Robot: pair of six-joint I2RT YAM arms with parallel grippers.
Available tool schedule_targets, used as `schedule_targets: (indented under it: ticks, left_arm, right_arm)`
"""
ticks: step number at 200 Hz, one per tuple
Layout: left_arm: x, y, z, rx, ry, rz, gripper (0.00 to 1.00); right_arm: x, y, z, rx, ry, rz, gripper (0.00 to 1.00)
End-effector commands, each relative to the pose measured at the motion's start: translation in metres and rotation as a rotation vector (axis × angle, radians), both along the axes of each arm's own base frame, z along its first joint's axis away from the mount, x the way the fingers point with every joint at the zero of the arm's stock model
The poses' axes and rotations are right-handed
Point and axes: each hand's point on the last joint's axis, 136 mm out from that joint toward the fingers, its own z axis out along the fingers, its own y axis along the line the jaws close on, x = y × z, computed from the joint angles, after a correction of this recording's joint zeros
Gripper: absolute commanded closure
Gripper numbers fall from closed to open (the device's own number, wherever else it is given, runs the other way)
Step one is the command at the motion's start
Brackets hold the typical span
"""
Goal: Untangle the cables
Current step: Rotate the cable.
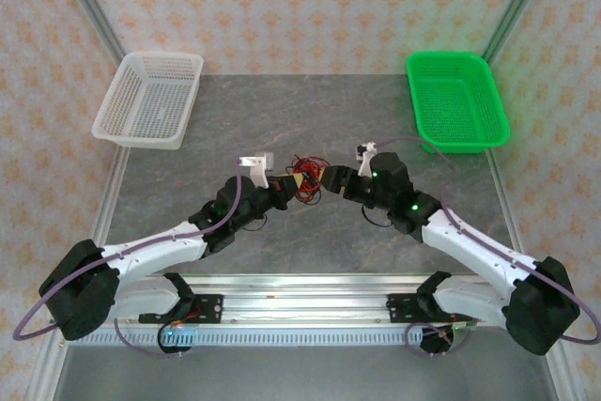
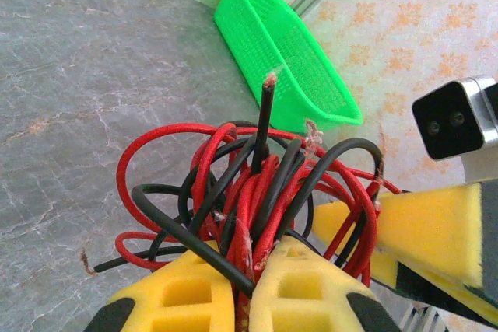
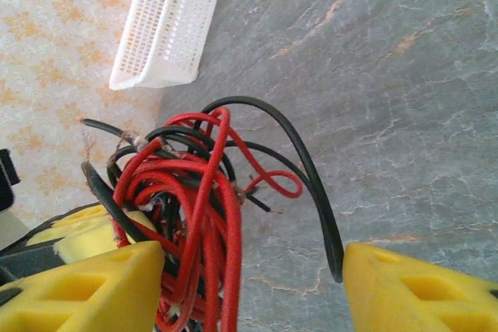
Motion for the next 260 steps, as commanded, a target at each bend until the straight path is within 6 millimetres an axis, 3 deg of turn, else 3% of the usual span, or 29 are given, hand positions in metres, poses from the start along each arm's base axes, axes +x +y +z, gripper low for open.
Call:
schedule_targets:
  ticks: [1, 62, 103, 129, 162, 195, 201, 216, 236, 249, 260]
  left_arm:
    - [0.0, 0.001, 0.036, -0.107, -0.075, 0.019, 1.0]
    - [0.002, 0.019, 0.042, -0.179, -0.077, 0.111, 1.0]
    - [-0.002, 0.011, 0.047, -0.241, -0.075, 0.066, 1.0]
    - [-0.001, 0.013, 0.046, -0.261, -0.069, 0.084, 1.0]
    - [-0.004, 0.014, 0.054, -0.288, -0.083, 0.075, 1.0]
    - [-0.011, 0.015, 0.062, -0.329, -0.102, 0.057, 1.0]
    - [-0.013, 0.014, 0.064, -0.335, -0.106, 0.046, 1.0]
    - [-0.017, 0.013, 0.068, -0.358, -0.119, 0.026, 1.0]
    - [-0.024, 0.011, 0.076, -0.384, -0.148, -0.015, 1.0]
    - [-0.025, 0.009, 0.078, -0.359, -0.158, -0.028, 1.0]
    - [-0.024, 0.011, 0.076, -0.31, -0.16, -0.016, 0.87]
  right_arm:
    - [-0.002, 0.011, 0.013, 0.044, -0.04, 0.04, 0.39]
    - [-0.009, 0.031, 0.013, 0.153, -0.03, 0.118, 0.44]
    - [-0.015, 0.039, 0.012, 0.211, -0.025, 0.158, 0.46]
    - [-0.024, 0.049, 0.018, 0.226, -0.052, 0.202, 0.42]
    - [-0.019, 0.05, 0.018, 0.22, -0.057, 0.178, 0.46]
    - [-0.014, 0.053, 0.029, 0.251, -0.081, 0.173, 0.59]
    - [-0.012, 0.055, 0.022, 0.243, -0.065, 0.172, 0.62]
    - [-0.009, 0.058, 0.024, 0.247, -0.071, 0.171, 0.72]
    - [-0.004, 0.058, 0.026, 0.226, -0.092, 0.158, 0.95]
    - [-0.001, 0.054, 0.03, 0.17, -0.13, 0.151, 1.0]
    - [0.003, 0.048, 0.033, 0.094, -0.175, 0.14, 1.0]
